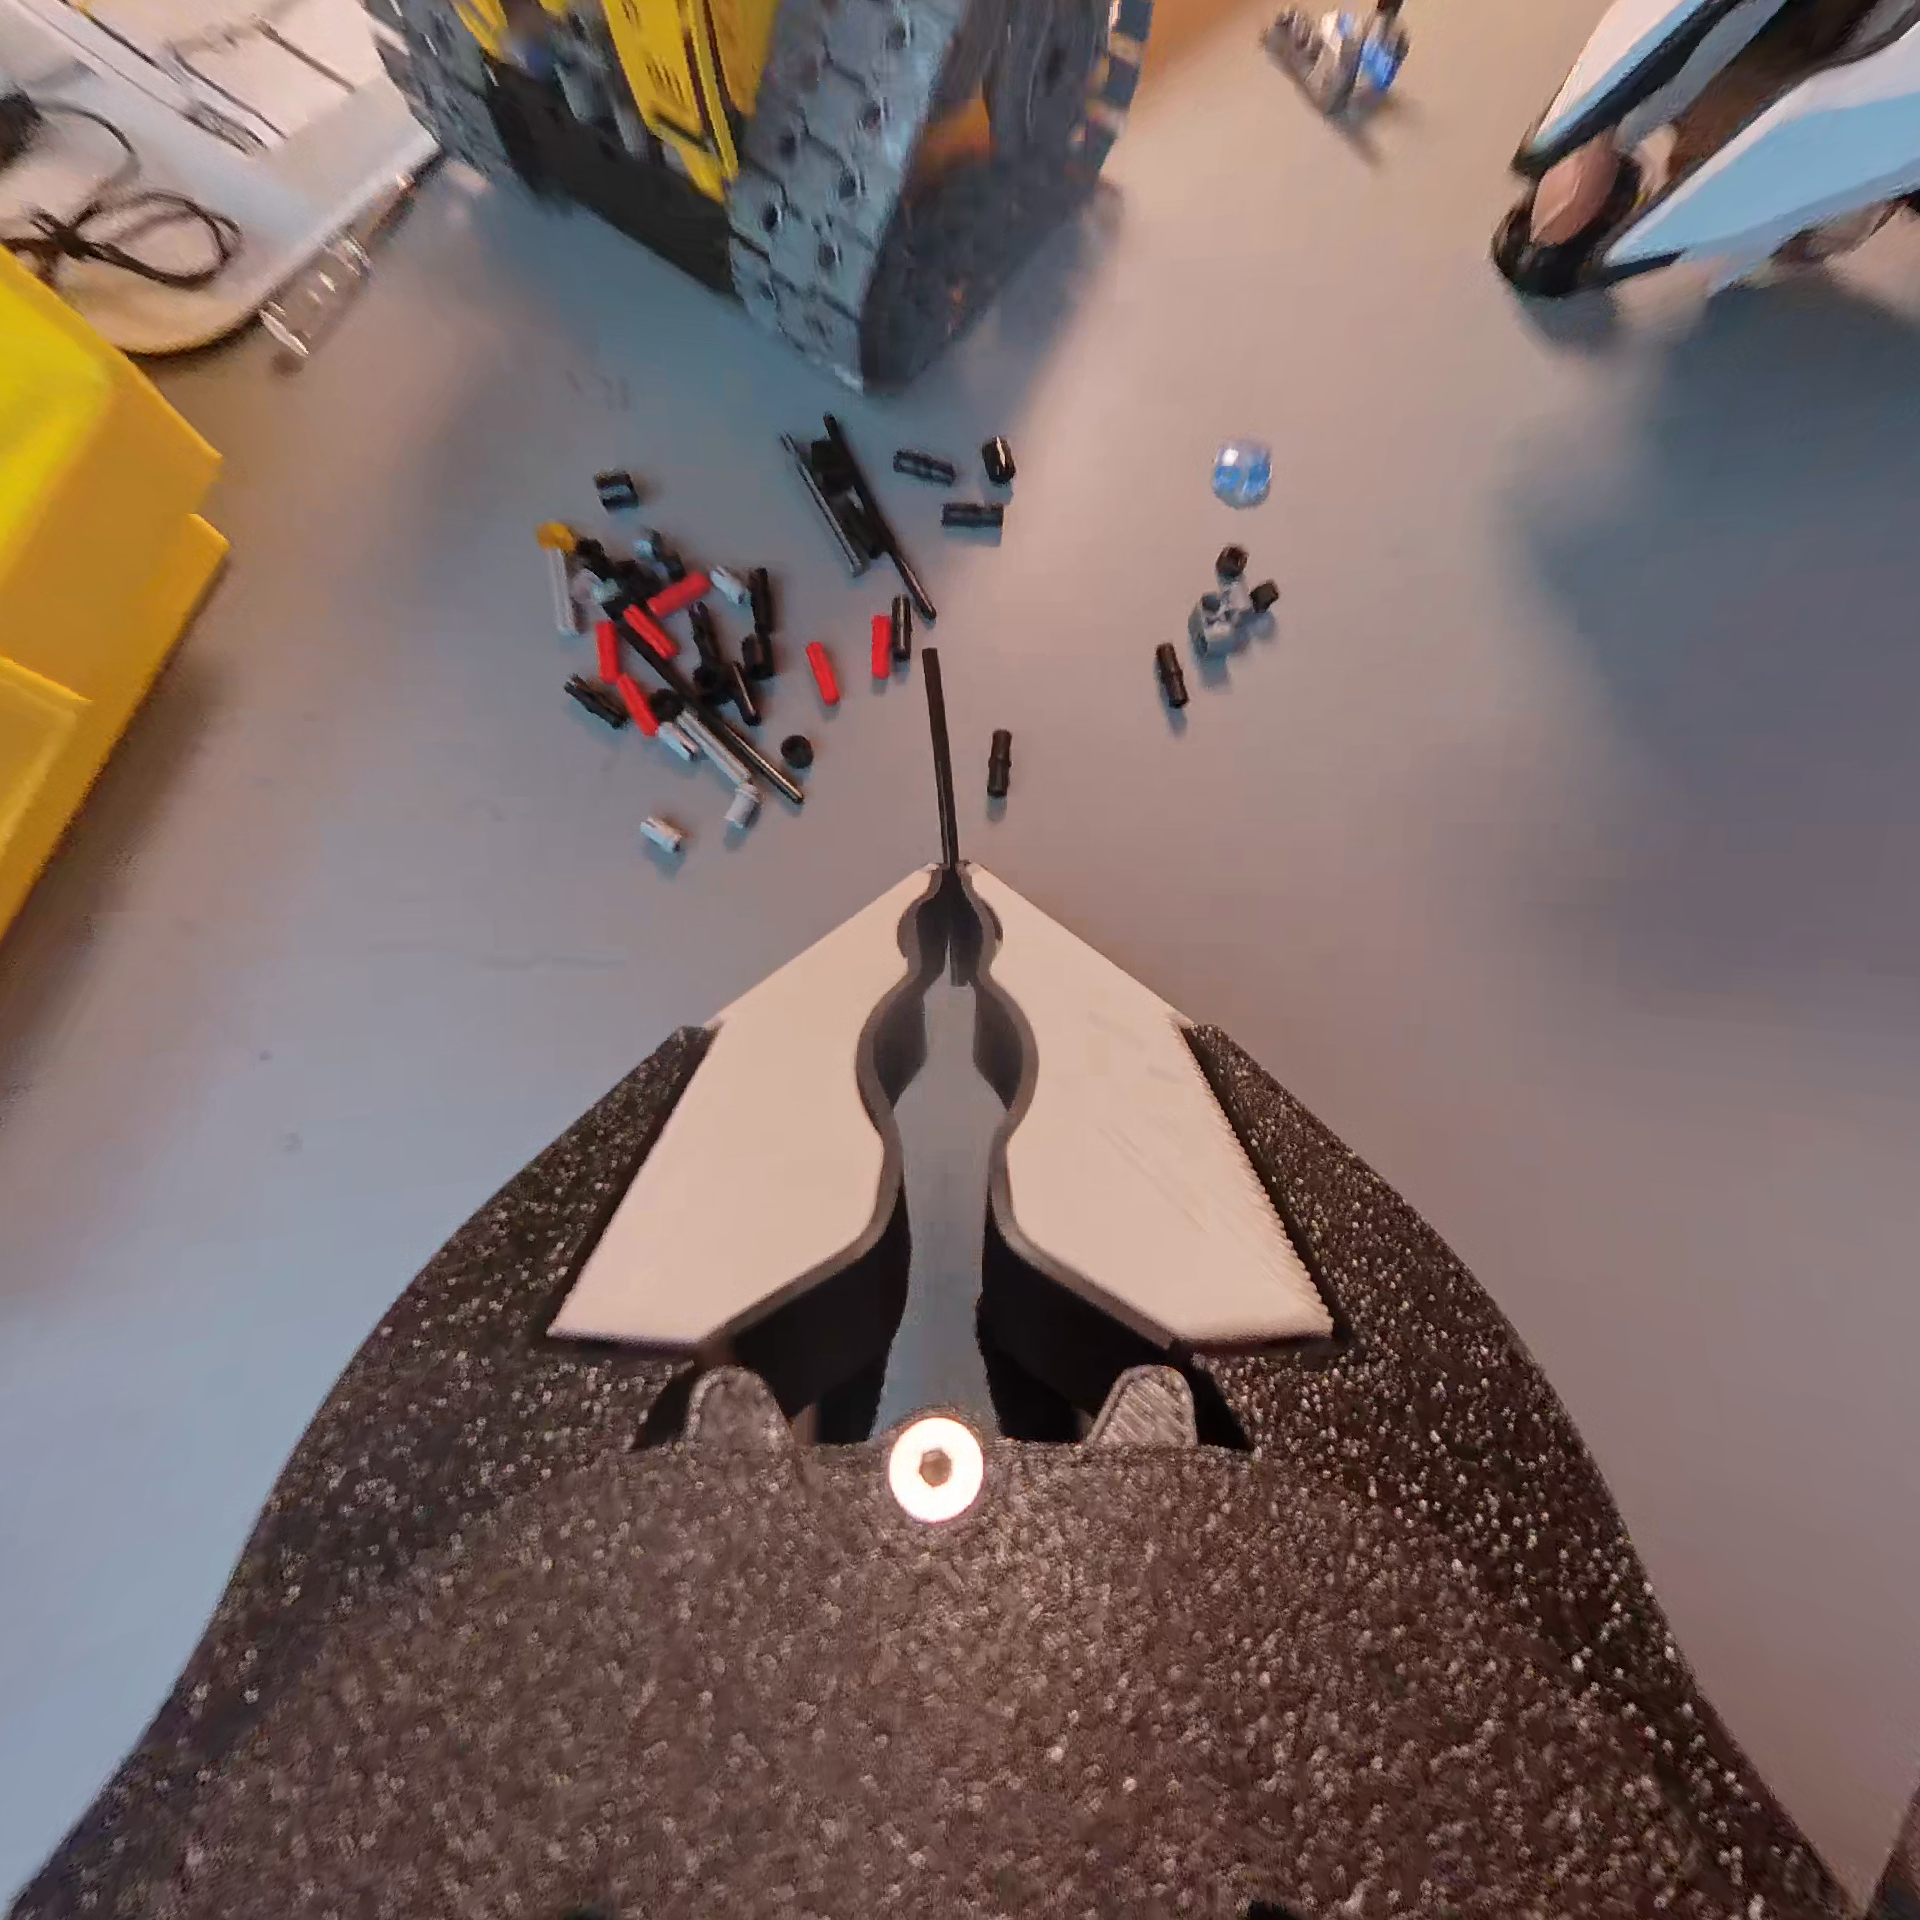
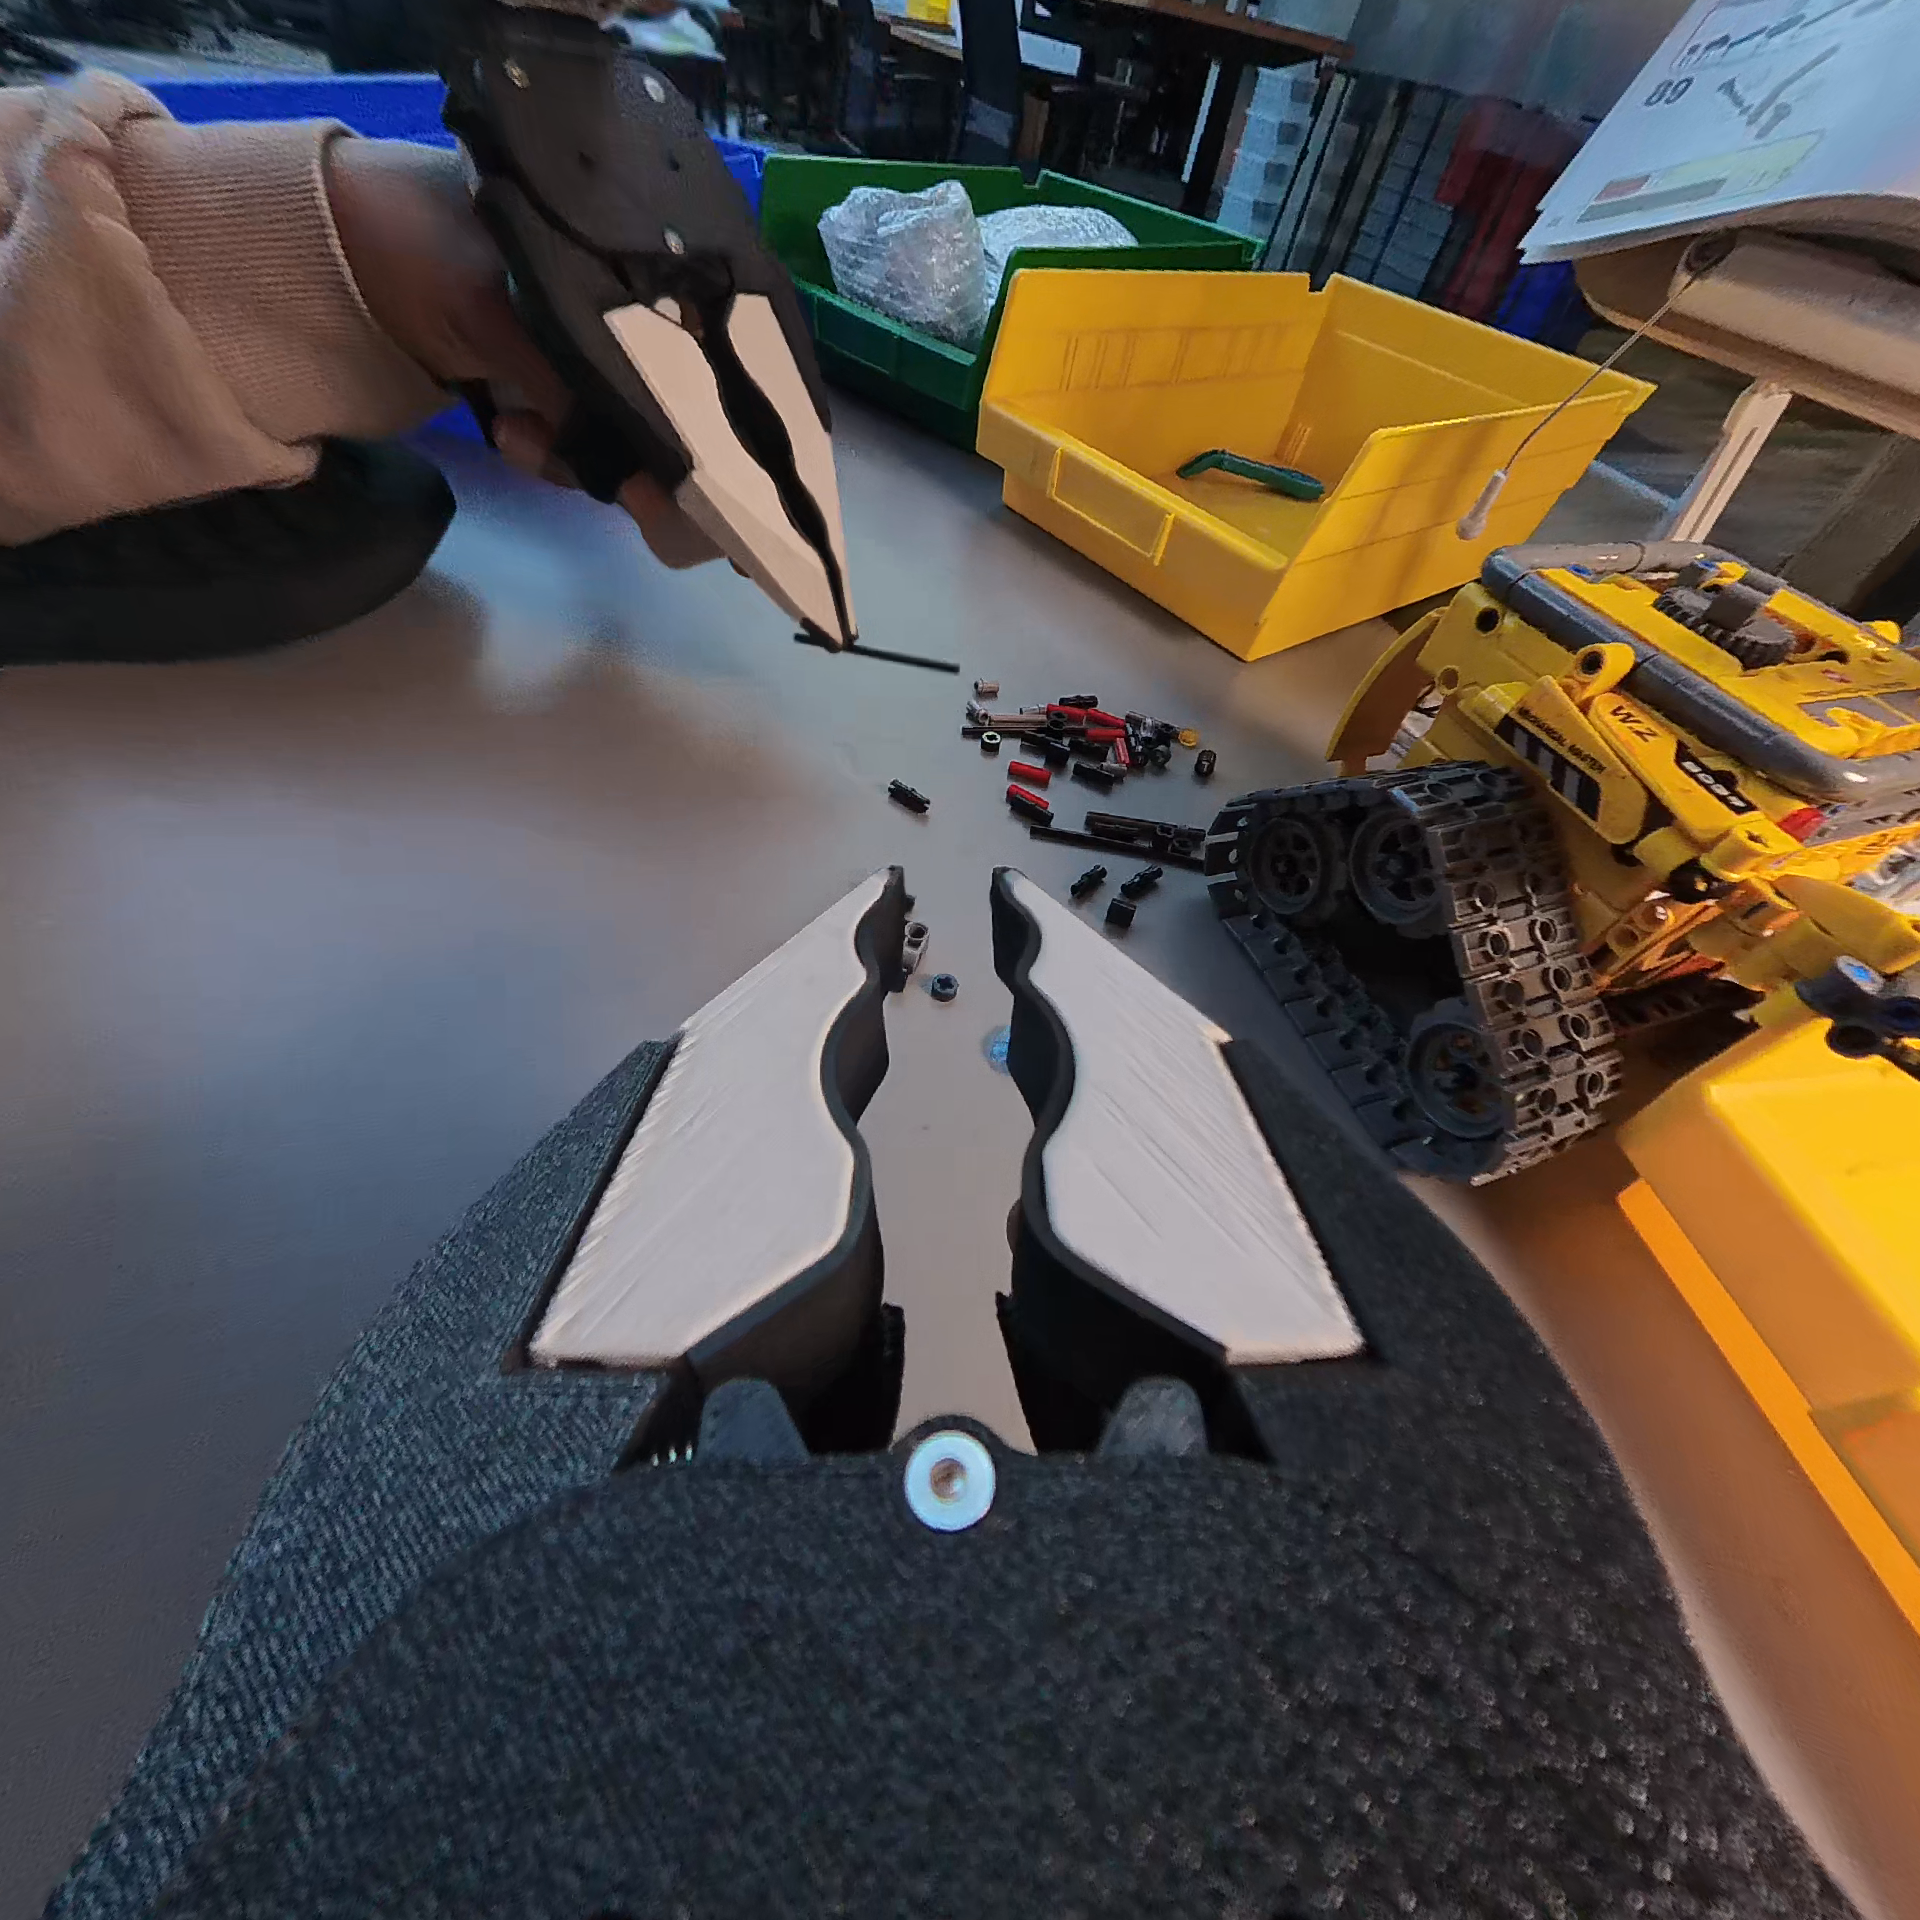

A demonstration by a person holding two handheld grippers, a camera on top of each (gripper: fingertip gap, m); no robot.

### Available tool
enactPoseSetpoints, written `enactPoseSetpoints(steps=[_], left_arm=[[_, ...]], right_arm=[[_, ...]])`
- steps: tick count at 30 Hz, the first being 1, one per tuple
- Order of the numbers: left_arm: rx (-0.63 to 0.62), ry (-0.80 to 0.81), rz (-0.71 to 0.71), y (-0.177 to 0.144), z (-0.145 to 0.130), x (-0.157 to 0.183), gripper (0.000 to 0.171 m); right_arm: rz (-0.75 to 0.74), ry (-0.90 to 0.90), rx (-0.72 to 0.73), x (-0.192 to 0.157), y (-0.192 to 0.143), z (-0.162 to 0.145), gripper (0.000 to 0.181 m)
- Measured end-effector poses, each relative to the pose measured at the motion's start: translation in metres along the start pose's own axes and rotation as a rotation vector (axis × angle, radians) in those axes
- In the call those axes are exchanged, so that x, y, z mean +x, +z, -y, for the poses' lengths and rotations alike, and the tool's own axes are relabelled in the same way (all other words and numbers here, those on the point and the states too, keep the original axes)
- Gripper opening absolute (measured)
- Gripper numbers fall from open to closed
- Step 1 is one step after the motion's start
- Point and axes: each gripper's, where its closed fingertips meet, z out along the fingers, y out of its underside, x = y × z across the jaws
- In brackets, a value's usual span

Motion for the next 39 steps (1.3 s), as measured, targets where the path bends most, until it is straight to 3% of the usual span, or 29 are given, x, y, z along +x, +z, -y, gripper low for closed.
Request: enactPoseSetpoints(steps=[3,5,7,9,11,15,17,19,22,24,27,30,32,35,39], left_arm=[[0.168,-0.037,0.078,-0.046,0.027,-0.010,0.000],[0.275,-0.069,0.216,-0.100,0.040,-0.033,0.000],[0.303,-0.120,0.428,-0.168,0.032,-0.070,0.000],[0.208,-0.205,0.646,-0.232,-0.004,-0.115,0.000],[0.066,-0.329,0.815,-0.282,-0.059,-0.158,0.000],[-0.243,-0.526,0.917,-0.315,-0.171,-0.204,0.001],[-0.320,-0.553,0.993,-0.325,-0.200,-0.217,0.013],[-0.307,-0.558,1.023,-0.326,-0.202,-0.221,0.018],[-0.193,-0.485,1.040,-0.317,-0.164,-0.219,0.020],[-0.071,-0.390,0.945,-0.288,-0.114,-0.203,0.019],[0.096,-0.240,0.631,-0.208,-0.029,-0.144,0.020],[0.131,-0.084,0.334,-0.116,0.024,-0.073,0.018],[0.064,-0.022,0.218,-0.058,0.032,-0.043,0.018],[-0.076,-0.007,0.144,0.011,0.018,-0.031,0.018],[-0.180,-0.034,0.136,0.052,0.000,-0.033,0.014]], right_arm=[[-0.009,-0.009,0.014,0.001,-0.003,0.004,0.015],[-0.015,-0.016,0.020,0.001,-0.005,0.006,0.015],[-0.014,-0.017,0.028,0.001,-0.006,0.007,0.014],[-0.009,-0.011,0.038,0.001,-0.007,0.009,0.015],[-0.002,-0.004,0.046,0.001,-0.008,0.011,0.015],[0.000,-0.003,0.055,0.000,-0.010,0.014,0.015],[-0.010,-0.006,0.055,0.001,-0.010,0.014,0.015],[-0.020,-0.005,0.056,0.003,-0.011,0.015,0.015],[-0.037,0.001,0.055,0.007,-0.011,0.014,0.015],[-0.040,0.012,0.057,0.008,-0.011,0.014,0.015],[-0.043,0.025,0.054,0.010,-0.011,0.012,0.015],[-0.049,0.024,0.046,0.011,-0.011,0.010,0.015],[-0.056,0.020,0.041,0.012,-0.011,0.009,0.015],[-0.060,0.015,0.037,0.013,-0.012,0.007,0.015],[-0.061,0.002,0.033,0.013,-0.013,0.007,0.015]])
